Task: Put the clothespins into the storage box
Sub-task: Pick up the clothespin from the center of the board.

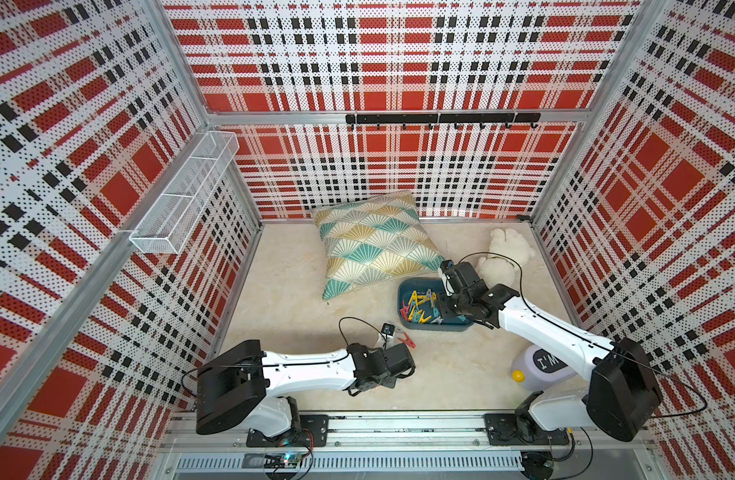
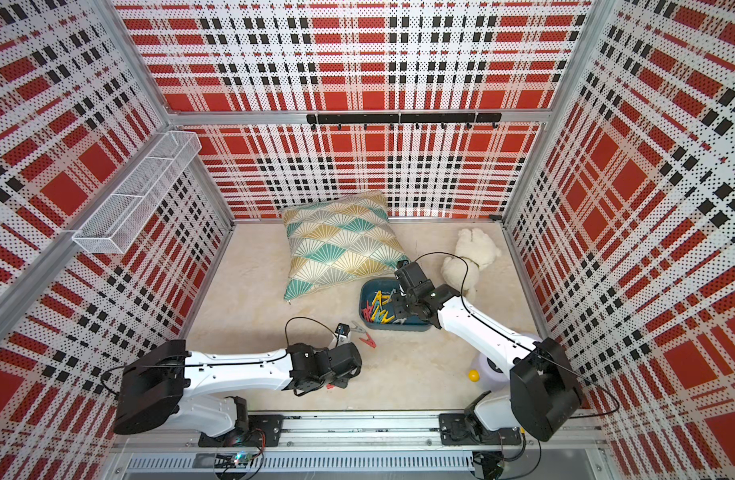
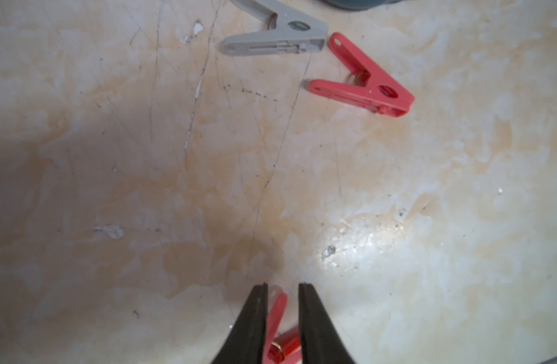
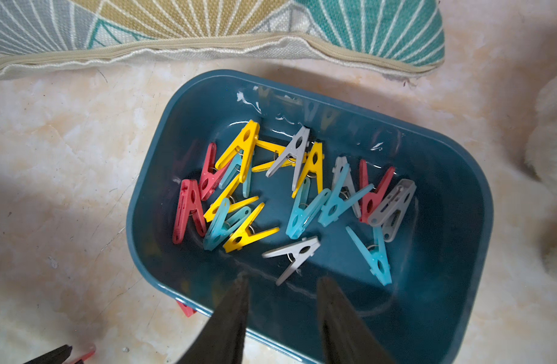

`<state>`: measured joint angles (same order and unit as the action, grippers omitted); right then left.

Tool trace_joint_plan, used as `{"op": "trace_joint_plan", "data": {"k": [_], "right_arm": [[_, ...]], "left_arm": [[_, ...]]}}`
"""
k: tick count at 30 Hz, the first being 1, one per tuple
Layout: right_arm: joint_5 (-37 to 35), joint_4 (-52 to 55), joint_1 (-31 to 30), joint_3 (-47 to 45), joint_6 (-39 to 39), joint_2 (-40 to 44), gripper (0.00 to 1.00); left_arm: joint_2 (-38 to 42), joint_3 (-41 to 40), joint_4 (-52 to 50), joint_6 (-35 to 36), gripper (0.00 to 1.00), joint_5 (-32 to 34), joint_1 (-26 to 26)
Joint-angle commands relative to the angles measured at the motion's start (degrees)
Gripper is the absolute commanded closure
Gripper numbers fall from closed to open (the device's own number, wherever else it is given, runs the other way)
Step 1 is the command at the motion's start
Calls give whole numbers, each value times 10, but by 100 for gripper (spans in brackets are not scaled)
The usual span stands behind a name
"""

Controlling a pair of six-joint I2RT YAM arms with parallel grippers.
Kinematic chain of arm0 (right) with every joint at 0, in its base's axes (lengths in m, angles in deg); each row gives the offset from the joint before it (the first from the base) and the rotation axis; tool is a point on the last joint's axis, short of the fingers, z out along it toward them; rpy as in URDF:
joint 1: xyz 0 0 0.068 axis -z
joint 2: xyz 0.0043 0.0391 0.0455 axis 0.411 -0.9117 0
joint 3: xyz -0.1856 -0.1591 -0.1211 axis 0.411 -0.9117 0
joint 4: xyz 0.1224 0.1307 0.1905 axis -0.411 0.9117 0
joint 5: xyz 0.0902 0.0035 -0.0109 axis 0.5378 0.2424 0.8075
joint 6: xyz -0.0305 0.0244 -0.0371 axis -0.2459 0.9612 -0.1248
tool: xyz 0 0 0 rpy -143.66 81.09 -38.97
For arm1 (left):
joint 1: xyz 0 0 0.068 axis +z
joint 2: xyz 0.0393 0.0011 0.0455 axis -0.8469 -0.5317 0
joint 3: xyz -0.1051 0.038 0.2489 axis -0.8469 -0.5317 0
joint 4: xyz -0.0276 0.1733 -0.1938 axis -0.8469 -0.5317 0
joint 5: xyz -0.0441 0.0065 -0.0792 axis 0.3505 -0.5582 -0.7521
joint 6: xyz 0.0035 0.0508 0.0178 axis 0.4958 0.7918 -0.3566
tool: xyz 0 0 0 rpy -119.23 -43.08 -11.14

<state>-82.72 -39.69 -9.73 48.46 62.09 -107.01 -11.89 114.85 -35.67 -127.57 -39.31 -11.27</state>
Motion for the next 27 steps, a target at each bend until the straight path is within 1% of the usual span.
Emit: {"op": "trace_joint_plan", "data": {"k": [1, 21, 25, 27], "right_arm": [[3, -10, 2, 1, -3, 3, 57], [7, -14, 2, 1, -5, -3, 57], [9, -16, 2, 1, -5, -3, 57], [10, -16, 2, 1, -5, -3, 57]], "left_arm": [[-1, -13, -9, 5, 74, -6, -4], [-16, -19, -1, 6, 74, -17, -17], [-25, -23, 4, 9, 75, -20, -16], [-30, -24, 8, 11, 77, -22, -16]]}}
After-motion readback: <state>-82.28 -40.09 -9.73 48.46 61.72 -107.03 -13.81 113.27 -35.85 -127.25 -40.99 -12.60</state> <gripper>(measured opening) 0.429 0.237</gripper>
